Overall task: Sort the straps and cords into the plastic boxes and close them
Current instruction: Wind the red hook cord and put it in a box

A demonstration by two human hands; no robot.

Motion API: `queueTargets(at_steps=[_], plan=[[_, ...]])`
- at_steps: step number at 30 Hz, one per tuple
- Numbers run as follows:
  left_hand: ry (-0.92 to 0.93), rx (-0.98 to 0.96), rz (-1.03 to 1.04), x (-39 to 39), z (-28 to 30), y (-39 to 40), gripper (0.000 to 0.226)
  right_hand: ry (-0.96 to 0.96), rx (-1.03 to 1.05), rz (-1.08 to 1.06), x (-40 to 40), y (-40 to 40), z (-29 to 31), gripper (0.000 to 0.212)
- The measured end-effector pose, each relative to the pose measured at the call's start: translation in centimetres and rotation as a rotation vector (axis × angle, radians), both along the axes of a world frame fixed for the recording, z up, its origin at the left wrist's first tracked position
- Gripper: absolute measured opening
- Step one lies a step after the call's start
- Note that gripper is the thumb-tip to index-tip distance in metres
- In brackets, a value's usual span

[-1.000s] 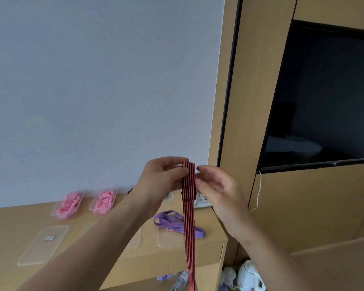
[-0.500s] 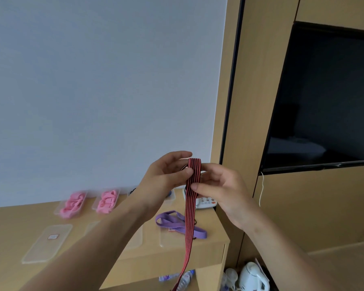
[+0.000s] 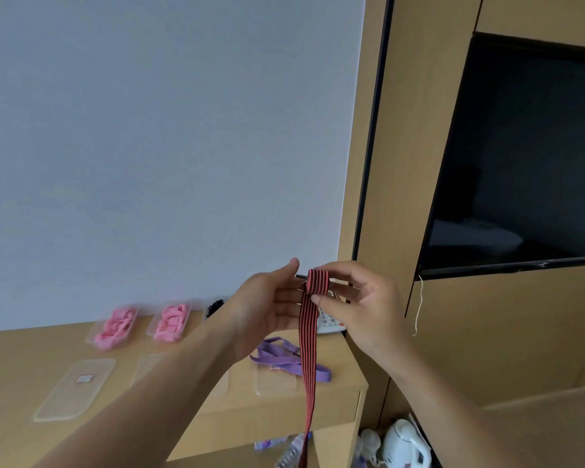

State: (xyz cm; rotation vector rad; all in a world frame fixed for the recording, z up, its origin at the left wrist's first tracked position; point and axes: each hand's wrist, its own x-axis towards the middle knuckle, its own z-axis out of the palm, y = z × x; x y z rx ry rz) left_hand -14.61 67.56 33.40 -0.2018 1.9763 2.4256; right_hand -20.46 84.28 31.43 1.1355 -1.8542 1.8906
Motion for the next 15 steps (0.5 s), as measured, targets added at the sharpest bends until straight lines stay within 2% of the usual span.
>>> queueTargets(at_steps=[4, 8, 12, 15], plan=[[0.039, 0.038, -0.005, -0.3, -0.1, -0.1, 0.032, 0.11, -0.015, -0.036, 0.2, -0.4, -0.8, 0.04], [0.071, -0.02, -0.005, -0.3, -0.5, -0.2, 0.031, 0.191, -0.008, -0.096, 0.3, -0.5, -1.5, 0.034], [0.09, 0.003, -0.023, -0.3, -0.7, -0.5, 0.025, 0.207, 0.059, -0.087, 0.5, -0.1, -2.0, 0.029], [0.109, -0.008, -0.024, -0.2, -0.7, -0.7, 0.021, 0.216, 0.129, -0.112, 0.8, 0.2, -2.6, 0.037]])
